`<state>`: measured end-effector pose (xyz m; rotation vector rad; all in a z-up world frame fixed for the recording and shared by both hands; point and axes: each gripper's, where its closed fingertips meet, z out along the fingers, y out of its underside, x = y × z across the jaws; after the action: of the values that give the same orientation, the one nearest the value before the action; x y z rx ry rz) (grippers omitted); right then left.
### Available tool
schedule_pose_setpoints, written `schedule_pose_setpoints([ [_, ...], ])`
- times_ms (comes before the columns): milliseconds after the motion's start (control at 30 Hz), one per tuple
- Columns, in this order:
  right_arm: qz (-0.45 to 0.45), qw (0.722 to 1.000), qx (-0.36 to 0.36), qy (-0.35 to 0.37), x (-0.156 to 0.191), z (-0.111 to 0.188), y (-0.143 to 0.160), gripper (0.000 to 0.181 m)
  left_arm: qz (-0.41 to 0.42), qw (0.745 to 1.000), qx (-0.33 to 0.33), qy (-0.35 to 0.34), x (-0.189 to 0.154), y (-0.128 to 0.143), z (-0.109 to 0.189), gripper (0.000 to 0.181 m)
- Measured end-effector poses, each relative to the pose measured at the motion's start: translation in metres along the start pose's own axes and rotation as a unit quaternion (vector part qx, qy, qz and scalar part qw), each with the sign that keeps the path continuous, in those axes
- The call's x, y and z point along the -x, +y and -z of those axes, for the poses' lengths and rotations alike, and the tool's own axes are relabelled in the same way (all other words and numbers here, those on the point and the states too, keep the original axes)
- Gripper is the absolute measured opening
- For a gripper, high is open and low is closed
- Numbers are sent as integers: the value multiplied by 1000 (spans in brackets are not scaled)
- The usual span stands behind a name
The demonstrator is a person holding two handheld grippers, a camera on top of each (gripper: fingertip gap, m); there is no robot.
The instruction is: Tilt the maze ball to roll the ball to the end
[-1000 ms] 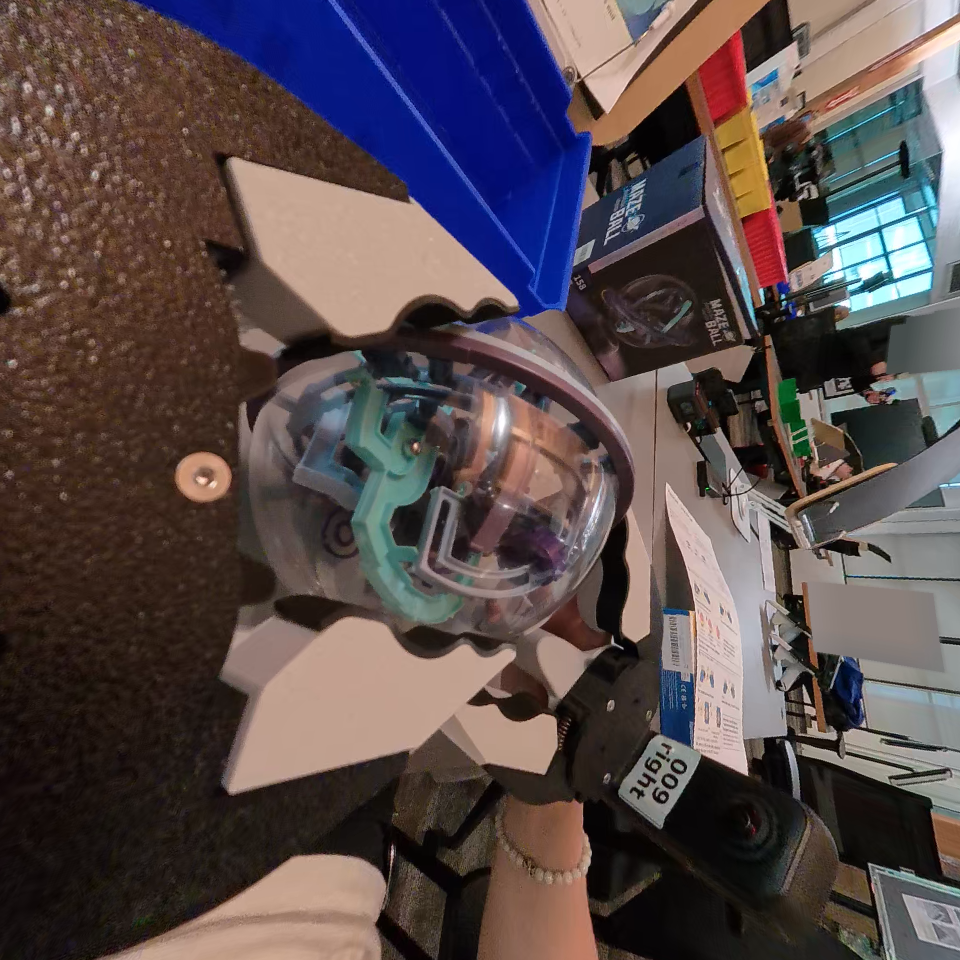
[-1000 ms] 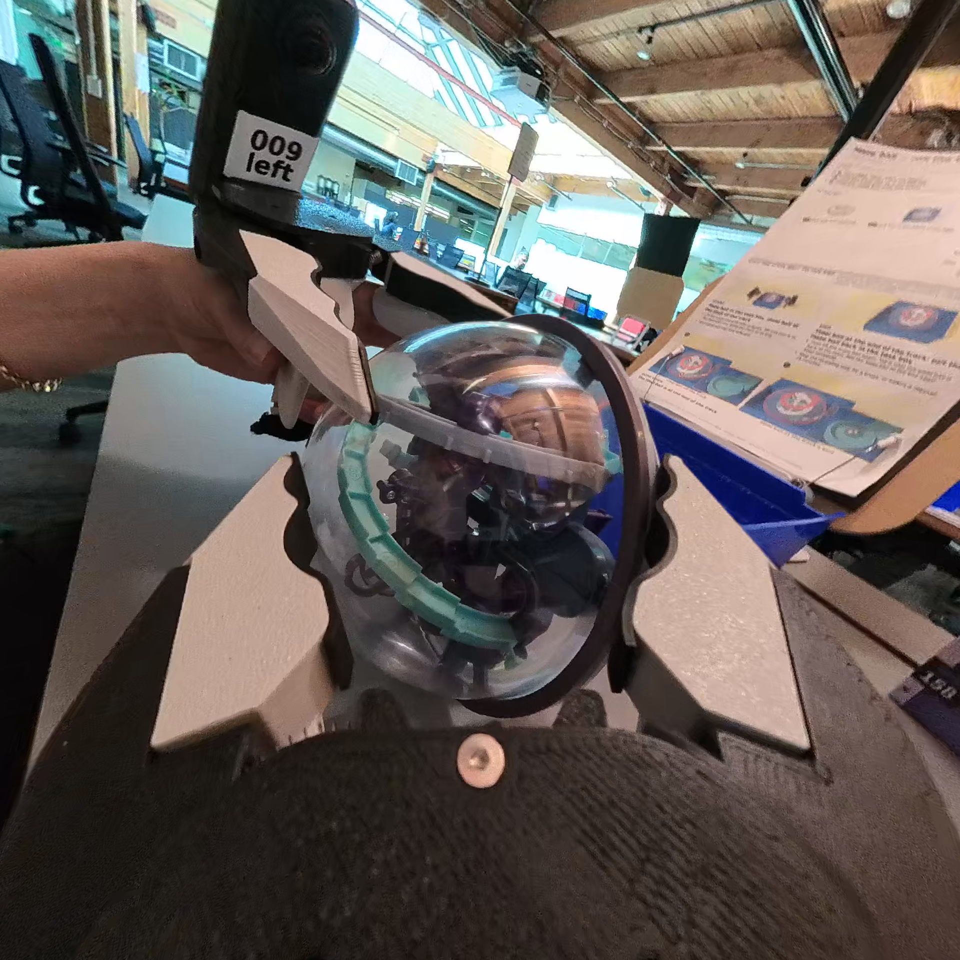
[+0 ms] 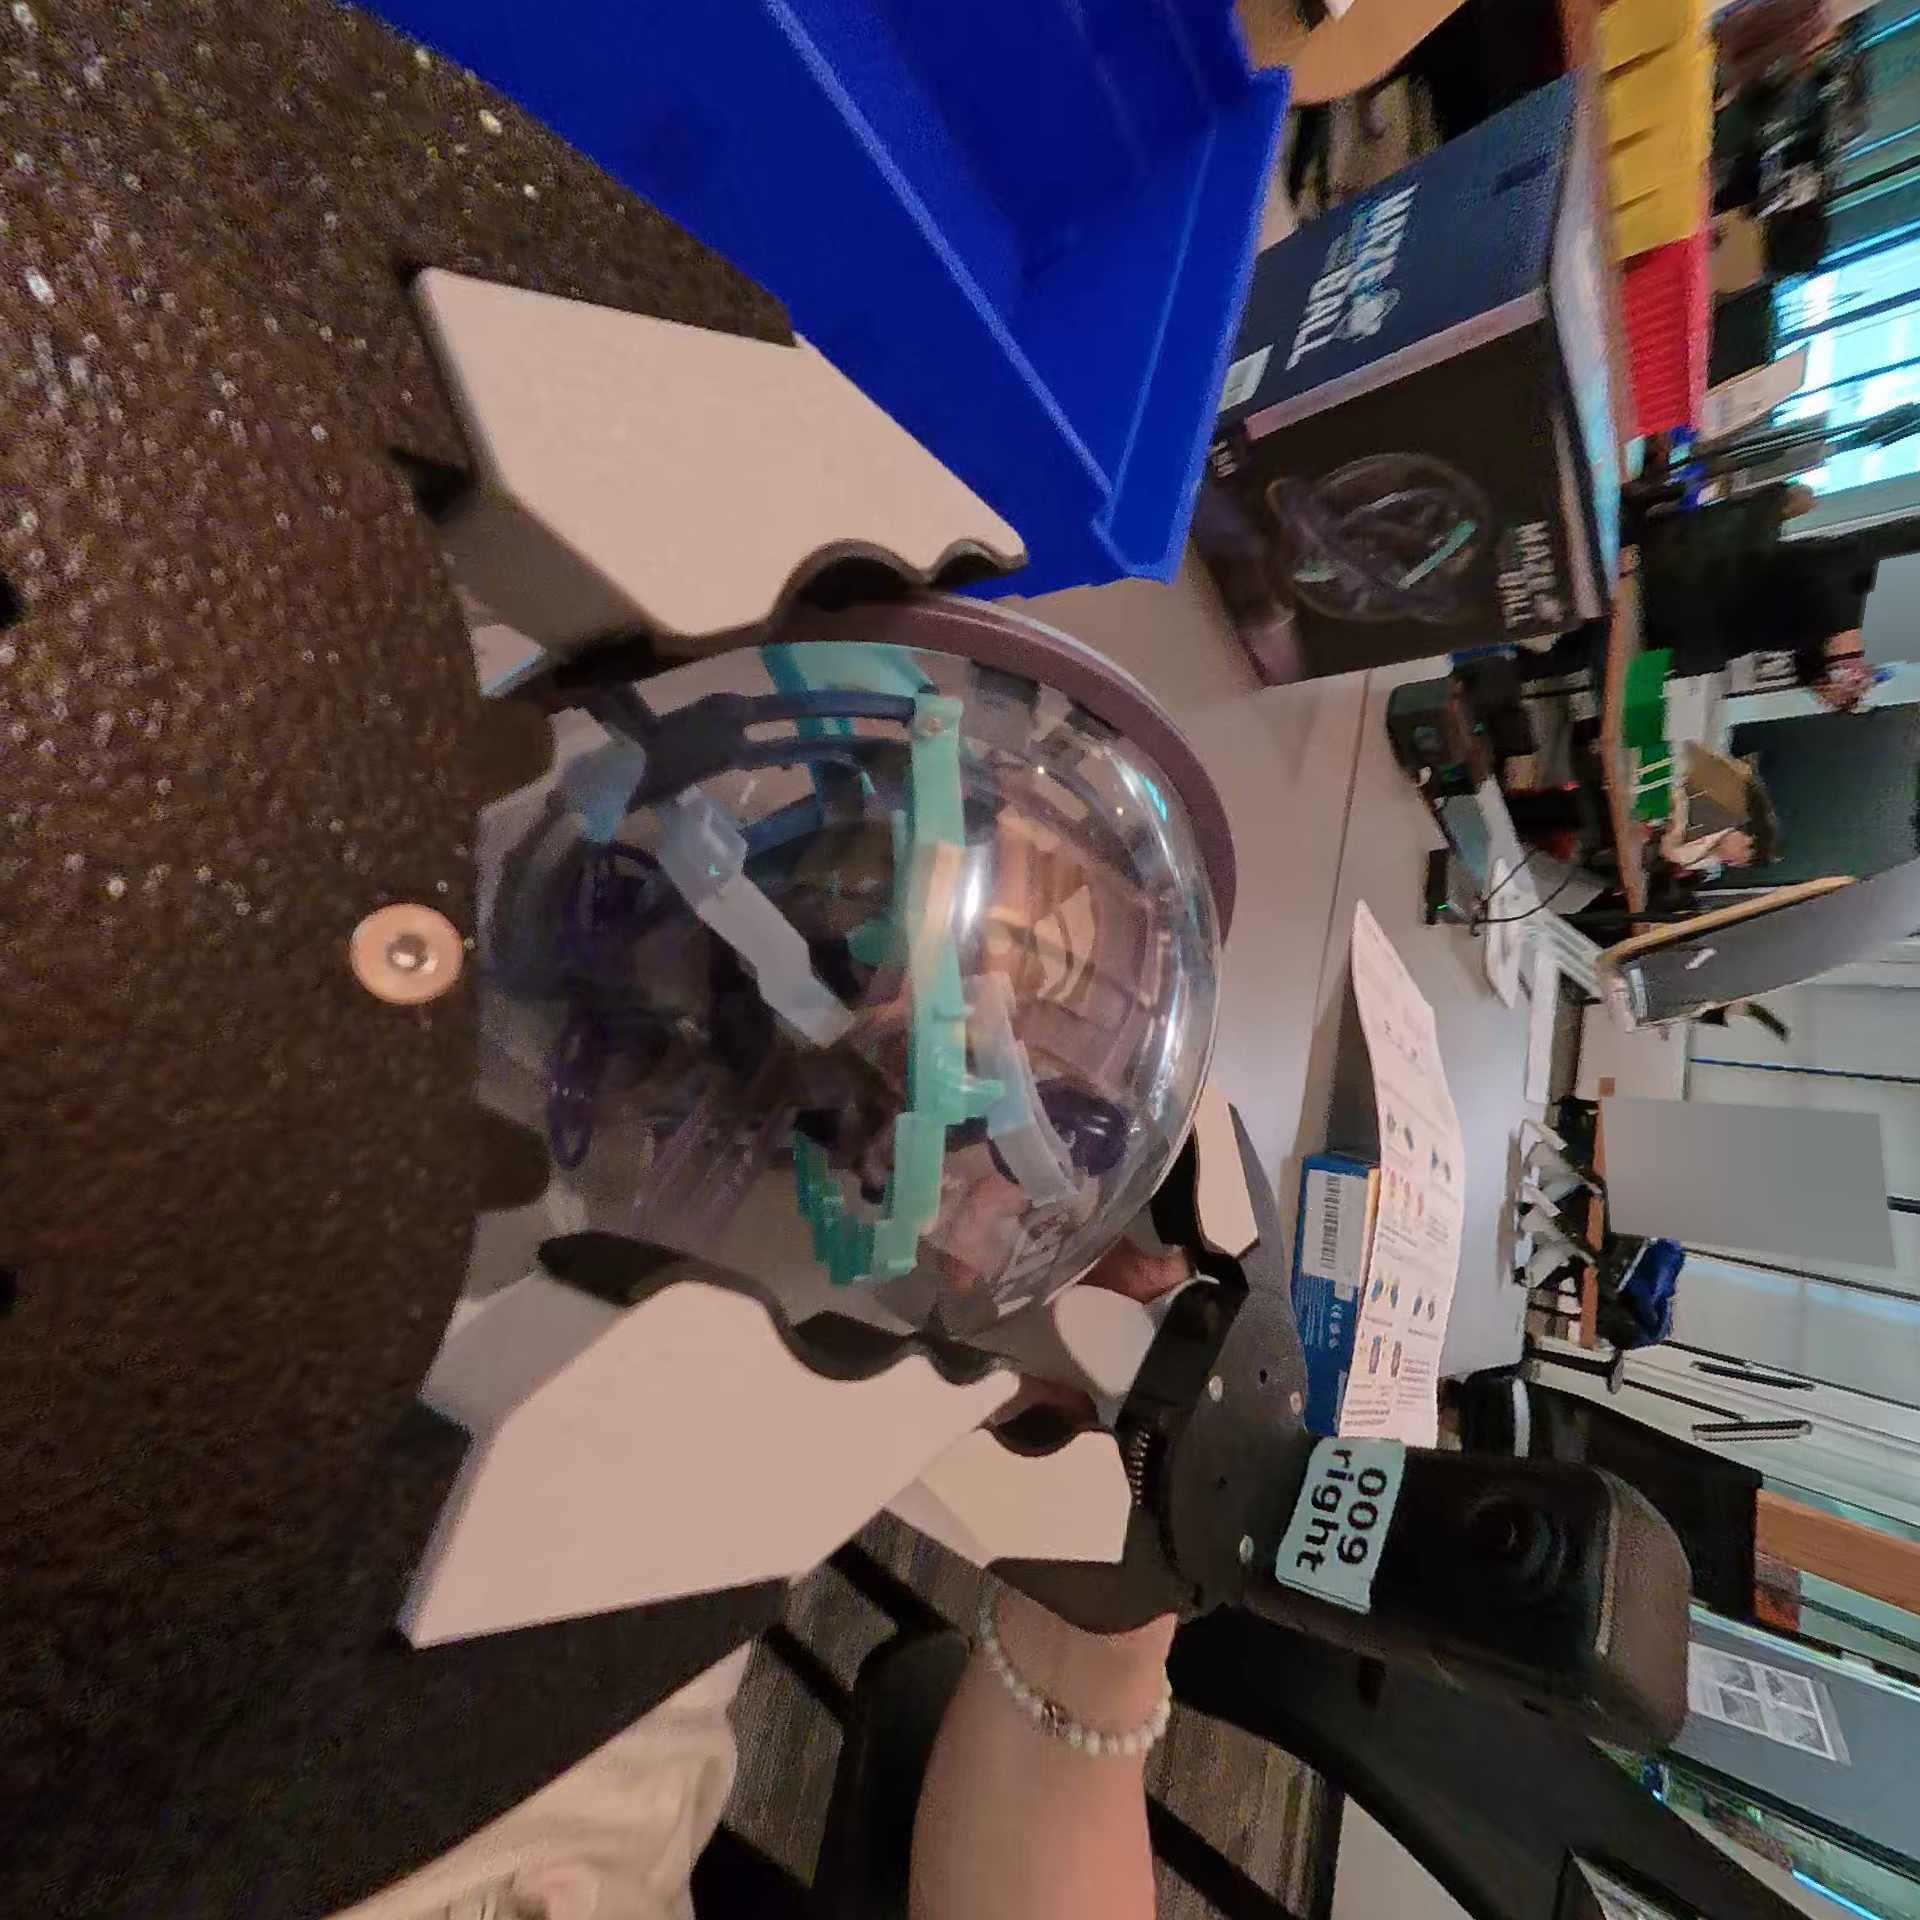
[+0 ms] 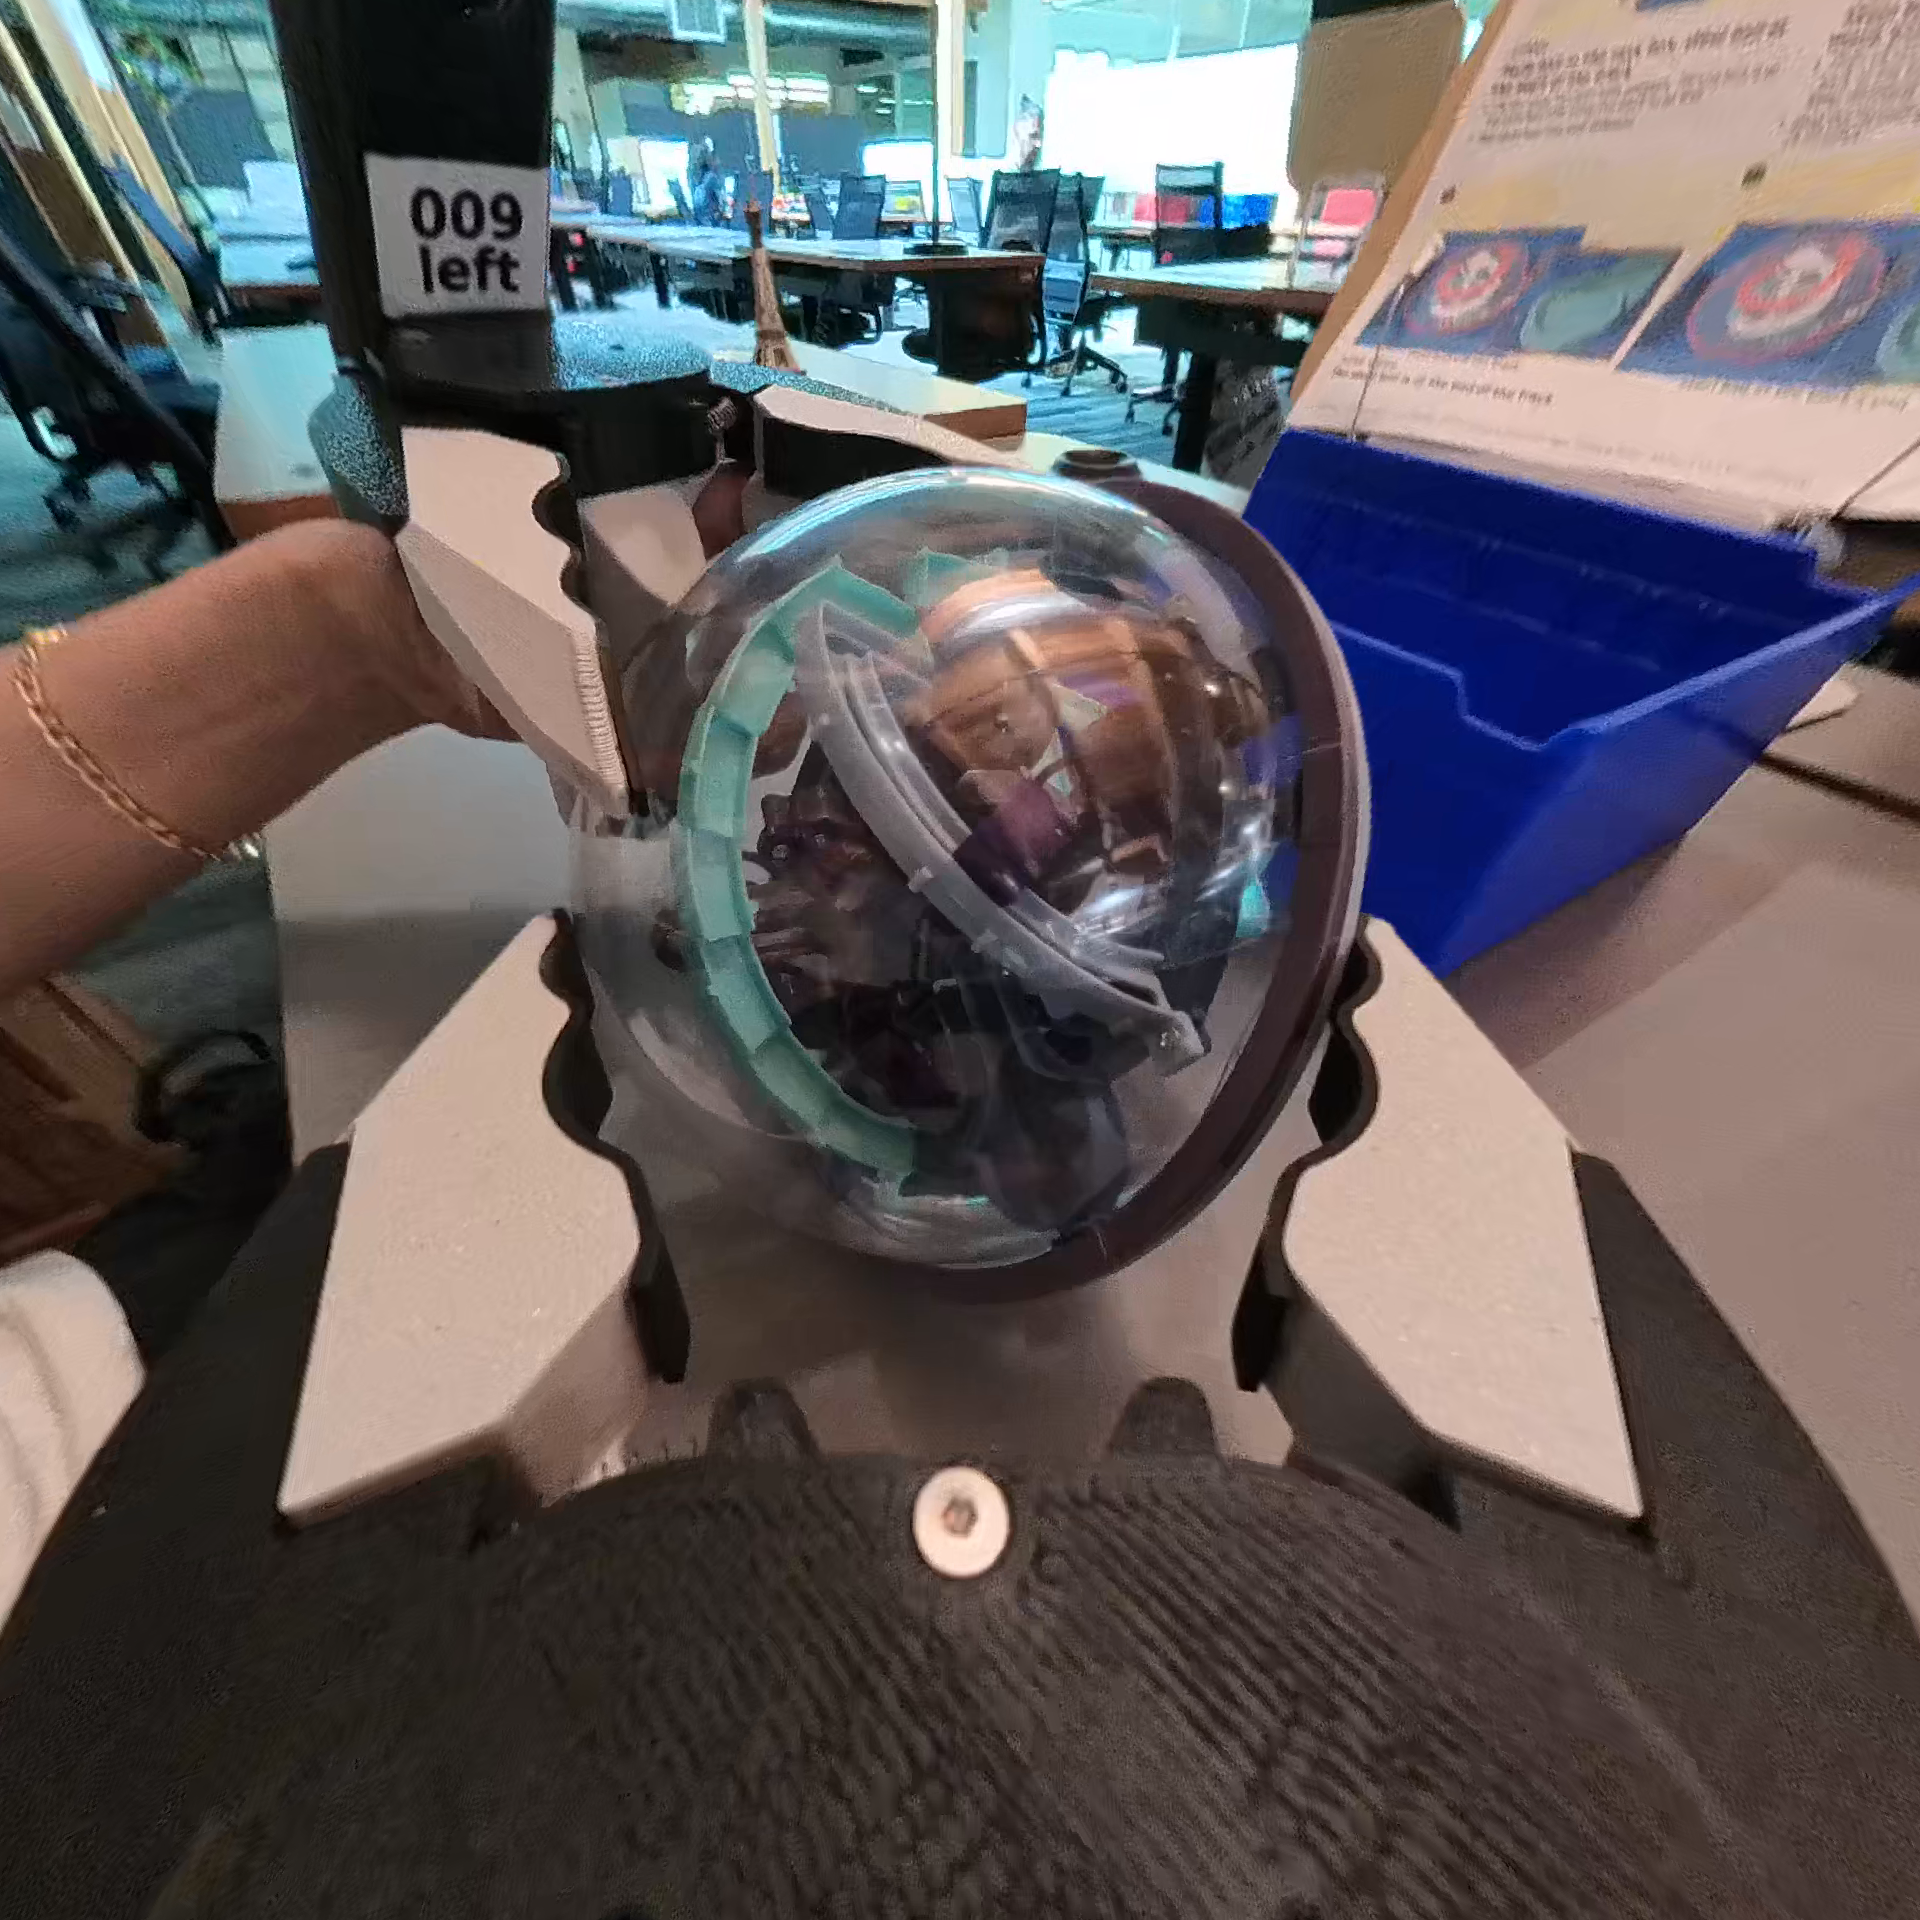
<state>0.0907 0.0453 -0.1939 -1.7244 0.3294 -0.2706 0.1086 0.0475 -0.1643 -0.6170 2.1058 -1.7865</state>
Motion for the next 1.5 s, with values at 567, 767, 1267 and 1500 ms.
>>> schedule_pose_setpoints([
  [567, -308, 950, -6, -40, -3, 0, 3, 141, 131, 983, 102, 77, 1, 8, -10, 142],
  [767, -387, 919, -18, -74, -2, -1, 6, 142, 171, 975, 116, 77, 2, 9, -9, 140],
  [1267, -363, 924, -32, -114, 8, -4, 8, 141, 105, 985, 99, 93, -5, 8, 3, 138],
  [1500, -187, 979, -16, -81, 14, -2, 3, 141, 5, 996, 48, 74, -15, 13, 21, 138],
])
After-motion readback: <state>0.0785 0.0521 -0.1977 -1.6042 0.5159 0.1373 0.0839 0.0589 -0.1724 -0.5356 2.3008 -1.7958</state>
